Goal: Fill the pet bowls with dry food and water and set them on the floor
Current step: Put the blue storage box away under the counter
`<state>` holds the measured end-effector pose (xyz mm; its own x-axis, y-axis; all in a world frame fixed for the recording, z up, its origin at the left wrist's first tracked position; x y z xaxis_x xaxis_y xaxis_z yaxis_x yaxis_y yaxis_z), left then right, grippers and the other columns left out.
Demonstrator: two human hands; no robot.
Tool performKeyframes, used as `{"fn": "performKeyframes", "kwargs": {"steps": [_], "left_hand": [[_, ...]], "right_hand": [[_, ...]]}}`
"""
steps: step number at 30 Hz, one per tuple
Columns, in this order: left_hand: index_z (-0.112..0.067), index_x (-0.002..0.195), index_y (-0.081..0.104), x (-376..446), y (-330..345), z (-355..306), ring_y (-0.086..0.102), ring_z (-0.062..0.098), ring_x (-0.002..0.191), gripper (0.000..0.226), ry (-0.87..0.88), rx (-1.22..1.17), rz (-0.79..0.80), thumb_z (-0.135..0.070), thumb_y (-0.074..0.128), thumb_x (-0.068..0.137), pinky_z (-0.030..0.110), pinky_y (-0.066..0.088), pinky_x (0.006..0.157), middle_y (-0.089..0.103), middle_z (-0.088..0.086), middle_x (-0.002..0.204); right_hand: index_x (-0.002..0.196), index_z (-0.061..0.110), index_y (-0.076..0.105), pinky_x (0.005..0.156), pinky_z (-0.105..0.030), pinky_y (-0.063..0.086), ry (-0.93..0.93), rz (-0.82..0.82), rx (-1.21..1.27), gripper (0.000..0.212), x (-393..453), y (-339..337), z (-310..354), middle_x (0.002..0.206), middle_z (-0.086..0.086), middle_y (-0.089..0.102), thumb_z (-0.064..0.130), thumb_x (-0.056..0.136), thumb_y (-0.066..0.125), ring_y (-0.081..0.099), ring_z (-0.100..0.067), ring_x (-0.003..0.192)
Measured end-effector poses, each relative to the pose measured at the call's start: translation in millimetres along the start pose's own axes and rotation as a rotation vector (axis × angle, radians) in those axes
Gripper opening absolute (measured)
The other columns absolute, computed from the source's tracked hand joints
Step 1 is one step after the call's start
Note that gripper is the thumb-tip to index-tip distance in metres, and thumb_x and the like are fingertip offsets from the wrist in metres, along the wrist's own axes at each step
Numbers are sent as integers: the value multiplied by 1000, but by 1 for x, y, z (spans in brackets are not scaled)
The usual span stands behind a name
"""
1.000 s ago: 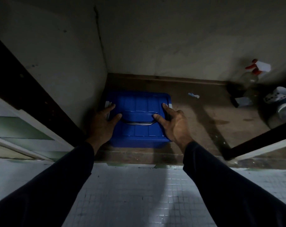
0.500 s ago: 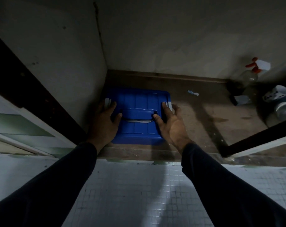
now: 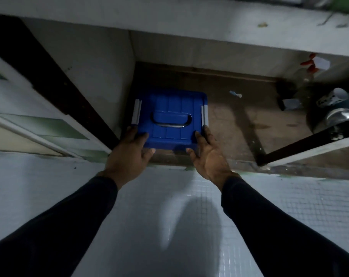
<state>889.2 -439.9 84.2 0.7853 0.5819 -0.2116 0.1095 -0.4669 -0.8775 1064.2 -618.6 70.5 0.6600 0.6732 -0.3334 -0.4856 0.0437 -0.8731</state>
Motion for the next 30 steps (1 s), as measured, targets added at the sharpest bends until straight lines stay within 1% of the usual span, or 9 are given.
{"fn": "performKeyframes", "kwargs": {"steps": [4, 6, 8, 9, 12, 14, 17, 25, 30], "left_hand": [[-9, 146, 55, -47, -16, -16, 45, 34, 142, 57, 5, 35, 89, -36, 65, 98, 46, 41, 115, 50, 16, 152], [-12, 149, 51, -72, -27, -25, 50, 32, 136, 56, 2, 120, 169, -37, 61, 99, 43, 44, 111, 53, 14, 151], [-16, 153, 45, -97, -41, -35, 50, 31, 135, 58, -25, 179, 277, -42, 54, 102, 41, 43, 111, 51, 12, 151], [-18, 154, 44, -110, -49, -41, 51, 29, 134, 58, -38, 204, 328, -44, 52, 102, 41, 43, 111, 51, 12, 150], [-21, 155, 42, -144, -78, -60, 51, 27, 132, 58, -61, 228, 442, -47, 48, 104, 41, 42, 111, 50, 9, 150], [-22, 156, 41, -166, -101, -74, 50, 27, 133, 57, -75, 241, 507, -47, 46, 104, 42, 42, 112, 49, 8, 150], [-23, 156, 40, -196, -143, -97, 49, 29, 135, 57, -101, 234, 578, -47, 45, 105, 45, 41, 112, 47, 9, 151], [-21, 155, 41, -243, -270, -160, 44, 26, 142, 59, -121, 129, 668, -48, 50, 104, 42, 38, 117, 45, 7, 157], [-19, 156, 40, -258, -349, -198, 41, 25, 144, 60, -94, 108, 666, -48, 52, 104, 36, 34, 119, 41, 6, 160]], "right_hand": [[162, 19, 18, 127, -35, 10, 4, 123, -15, 72, -54, -12, 4, 170, -7, 11, 49, 103, 47, 10, -26, 157], [161, 18, 23, 127, -38, 18, 7, 199, -40, 69, -82, -22, 7, 168, -8, 22, 45, 103, 48, 13, -25, 156], [158, 16, 30, 124, -42, 27, 31, 265, -84, 65, -112, -35, 11, 165, -9, 29, 43, 102, 50, 18, -24, 155], [158, 15, 32, 123, -42, 28, 50, 298, -94, 64, -127, -44, 15, 165, -9, 28, 42, 103, 50, 19, -24, 155], [157, 13, 34, 123, -40, 25, 75, 406, -106, 61, -168, -75, 29, 166, -10, 25, 39, 104, 50, 21, -26, 154], [153, 11, 38, 122, -40, 28, 79, 465, -107, 58, -192, -97, 38, 162, -12, 33, 37, 103, 50, 29, -28, 150], [147, 9, 45, 115, -42, 37, 92, 544, -102, 53, -227, -135, 54, 152, -12, 45, 36, 102, 50, 42, -31, 139], [142, 9, 50, 109, -44, 44, 94, 547, -82, 49, -300, -261, 110, 144, -12, 54, 35, 101, 53, 51, -31, 131], [141, 12, 51, 105, -43, 48, 96, 492, -86, 49, -334, -336, 143, 141, -11, 57, 36, 99, 55, 55, -31, 126]]}}
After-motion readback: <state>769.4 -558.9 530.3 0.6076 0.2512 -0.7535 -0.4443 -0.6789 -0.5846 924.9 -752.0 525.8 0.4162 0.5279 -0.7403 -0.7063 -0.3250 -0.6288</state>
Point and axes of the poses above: each hand's wrist, its own x-axis towards the middle knuckle, its own y-axis out of the palm, z = x × y, the point moved 1 cm from there along x, towards the middle knuckle
